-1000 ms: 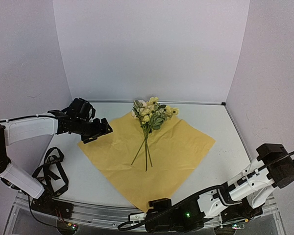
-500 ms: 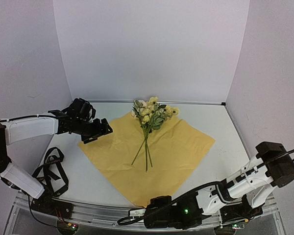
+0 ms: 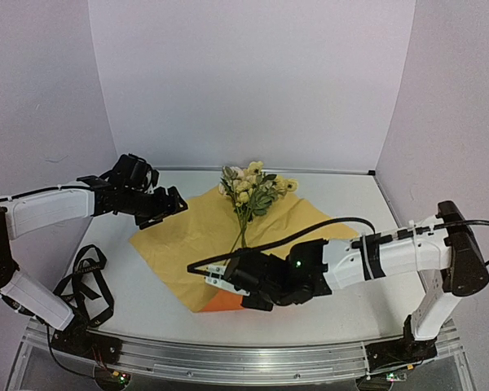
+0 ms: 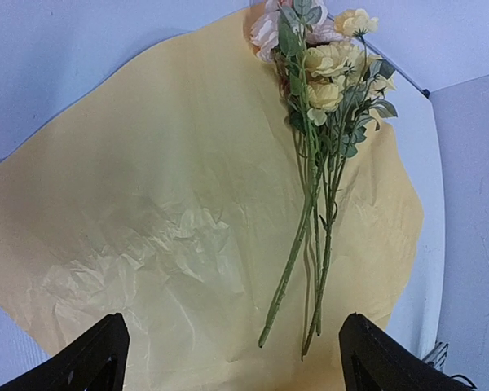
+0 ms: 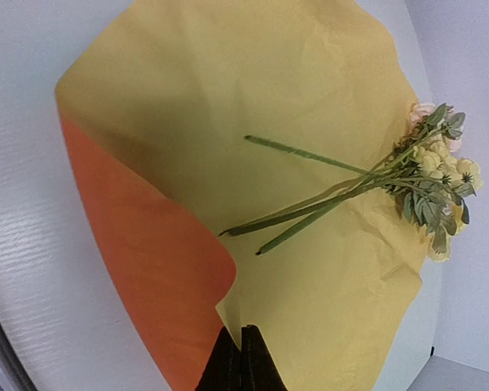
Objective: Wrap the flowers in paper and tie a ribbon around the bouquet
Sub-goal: Pick up the bottom corner of the flattened wrapping paper from the center of the board, then fold the bottom corner of the flattened wrapping paper at the center of the board.
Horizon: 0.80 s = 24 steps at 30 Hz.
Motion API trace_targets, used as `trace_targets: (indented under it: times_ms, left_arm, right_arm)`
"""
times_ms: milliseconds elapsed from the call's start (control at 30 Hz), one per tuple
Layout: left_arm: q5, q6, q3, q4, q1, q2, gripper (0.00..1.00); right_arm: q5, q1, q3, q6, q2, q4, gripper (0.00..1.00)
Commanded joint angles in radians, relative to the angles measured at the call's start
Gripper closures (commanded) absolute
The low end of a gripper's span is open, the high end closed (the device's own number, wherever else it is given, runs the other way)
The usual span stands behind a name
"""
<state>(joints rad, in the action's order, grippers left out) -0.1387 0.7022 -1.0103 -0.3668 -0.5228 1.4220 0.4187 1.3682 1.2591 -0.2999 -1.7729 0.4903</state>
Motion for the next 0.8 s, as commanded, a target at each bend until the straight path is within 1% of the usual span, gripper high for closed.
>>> trace_targets:
  times_ms: [0, 233, 367, 567, 767]
  left_arm:
    - [-0.003, -0.035, -0.032, -0.016, 0.012, -0.021, 0.07]
    - [-0.052, -0.079, -0.027, -0.007, 0.012, -0.004, 0.08]
    - [-0.093, -0.108, -0.034, -0.002, 0.012, 0.017, 0.1]
    - [-0.17, -0.133, -0.034, 0.03, 0.012, 0.041, 0.16]
    - [-0.267, -0.155, -0.021, 0.07, -0.02, 0.085, 0.23]
  right_arm:
    - [-0.048, -0.113, 0.151, -0.026, -0.069, 0.077, 1.0]
    - [-0.109, -0.295, 0.421, -0.032, -0.266, 0.146, 1.0]
    - [-0.117, -0.37, 0.567, -0.024, -0.377, 0.189, 1.0]
    - [-0.119, -0.44, 0.75, -0.021, -0.503, 0.222, 1.0]
    - [-0.118, -0.469, 0.847, -0.02, -0.6, 0.228, 1.0]
